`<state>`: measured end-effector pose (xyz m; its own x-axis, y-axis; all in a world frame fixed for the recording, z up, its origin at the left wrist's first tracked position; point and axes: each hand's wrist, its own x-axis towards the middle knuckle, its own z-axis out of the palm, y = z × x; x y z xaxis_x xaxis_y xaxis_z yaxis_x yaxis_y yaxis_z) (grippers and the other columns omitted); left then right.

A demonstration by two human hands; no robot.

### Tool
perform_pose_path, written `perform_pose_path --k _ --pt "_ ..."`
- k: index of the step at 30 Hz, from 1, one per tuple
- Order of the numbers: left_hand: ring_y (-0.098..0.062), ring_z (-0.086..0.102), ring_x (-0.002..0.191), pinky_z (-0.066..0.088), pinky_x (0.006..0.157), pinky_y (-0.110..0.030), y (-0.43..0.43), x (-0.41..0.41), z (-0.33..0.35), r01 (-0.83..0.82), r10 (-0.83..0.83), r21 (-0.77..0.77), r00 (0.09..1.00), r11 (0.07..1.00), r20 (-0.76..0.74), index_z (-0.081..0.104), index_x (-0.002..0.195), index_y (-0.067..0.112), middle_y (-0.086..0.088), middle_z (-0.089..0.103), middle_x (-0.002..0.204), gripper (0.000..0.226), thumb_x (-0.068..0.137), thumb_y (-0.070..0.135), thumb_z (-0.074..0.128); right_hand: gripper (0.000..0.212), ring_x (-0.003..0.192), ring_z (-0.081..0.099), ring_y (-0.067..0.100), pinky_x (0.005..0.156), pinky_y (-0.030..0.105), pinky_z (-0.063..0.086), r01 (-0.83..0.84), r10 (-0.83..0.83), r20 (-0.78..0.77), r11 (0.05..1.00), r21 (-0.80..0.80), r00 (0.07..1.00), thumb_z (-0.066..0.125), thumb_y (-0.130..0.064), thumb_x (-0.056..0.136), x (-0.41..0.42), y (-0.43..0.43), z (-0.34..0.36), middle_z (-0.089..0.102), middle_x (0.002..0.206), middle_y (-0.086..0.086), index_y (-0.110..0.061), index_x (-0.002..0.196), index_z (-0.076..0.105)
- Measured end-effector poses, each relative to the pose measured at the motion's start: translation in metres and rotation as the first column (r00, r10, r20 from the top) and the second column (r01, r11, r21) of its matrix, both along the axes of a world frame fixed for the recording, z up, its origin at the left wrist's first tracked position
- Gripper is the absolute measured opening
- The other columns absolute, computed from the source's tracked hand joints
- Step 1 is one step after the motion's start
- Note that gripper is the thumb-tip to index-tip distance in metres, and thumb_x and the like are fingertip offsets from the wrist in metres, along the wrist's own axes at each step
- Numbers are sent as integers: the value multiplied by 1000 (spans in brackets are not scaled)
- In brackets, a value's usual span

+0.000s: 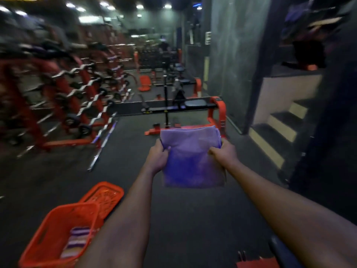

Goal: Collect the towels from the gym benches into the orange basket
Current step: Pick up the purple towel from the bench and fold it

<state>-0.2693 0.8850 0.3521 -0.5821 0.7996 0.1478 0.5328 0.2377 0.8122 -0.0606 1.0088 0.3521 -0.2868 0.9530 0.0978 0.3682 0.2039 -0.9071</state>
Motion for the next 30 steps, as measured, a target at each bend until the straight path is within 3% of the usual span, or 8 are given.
perform_pose_path --k 2,5,10,14,21,24,27,30 --pt "-37 56 114 42 85 -33 -29 -45 -1 -76 76 -10 997 997 1 50 121 5 -22 60 124 30 94 18 53 21 77 64 19 65 28 49 -77 77 -4 997 -7 997 69 -7 71 -55 -12 -3 71 85 4 -18 89 67" --pt "-38 56 116 43 90 -36 -78 -115 -4 -202 202 -22 979 979 -7 49 120 2 -24 60 124 33 93 20 55 23 79 68 23 74 37 57 -212 211 -11 977 -21 977 69 -7 70 -144 -36 -8 73 88 6 -16 92 68" --pt "-33 54 122 42 99 -35 -162 -209 -15 -401 401 -29 916 916 0 48 128 5 -20 57 131 37 94 17 54 24 75 63 18 69 28 49 -427 427 -10 904 -37 904 68 -4 71 -273 -89 -15 70 85 4 -16 92 67" --pt "-34 53 124 41 98 -34 -216 -267 -33 -540 541 -72 841 839 6 45 130 6 -21 56 133 39 94 20 53 27 80 66 21 74 34 55 -567 569 13 821 -75 822 70 -6 70 -365 -119 -34 71 89 5 -15 96 68" --pt "-33 56 119 46 97 -39 -277 -374 -72 -727 741 -156 670 668 51 46 127 7 -18 60 126 44 90 29 54 32 85 65 23 74 30 50 -769 776 60 631 -100 628 74 -14 68 -538 -152 -75 73 95 11 -9 100 70" --pt "-32 56 121 46 99 -40 -284 -413 -87 -812 829 -171 554 558 77 43 134 12 -15 59 130 50 89 29 55 40 85 64 23 72 28 46 -836 844 77 536 -114 531 74 -21 63 -604 -157 -83 72 97 14 -7 100 70" --pt "-34 55 121 43 96 -32 -281 -435 -93 -865 888 -202 447 460 109 37 142 11 -17 57 132 52 94 23 54 30 84 63 25 70 25 40 -887 896 138 439 -145 421 76 -10 72 -664 -161 -95 72 100 17 -4 100 69" --pt "-34 55 120 43 94 -33 -284 -461 -112 -907 935 -239 312 346 168 40 137 11 -19 57 132 48 93 24 54 30 94 66 33 71 28 44 -925 926 209 349 -154 314 76 -12 72 -721 -168 -114 72 102 19 -4 99 68"
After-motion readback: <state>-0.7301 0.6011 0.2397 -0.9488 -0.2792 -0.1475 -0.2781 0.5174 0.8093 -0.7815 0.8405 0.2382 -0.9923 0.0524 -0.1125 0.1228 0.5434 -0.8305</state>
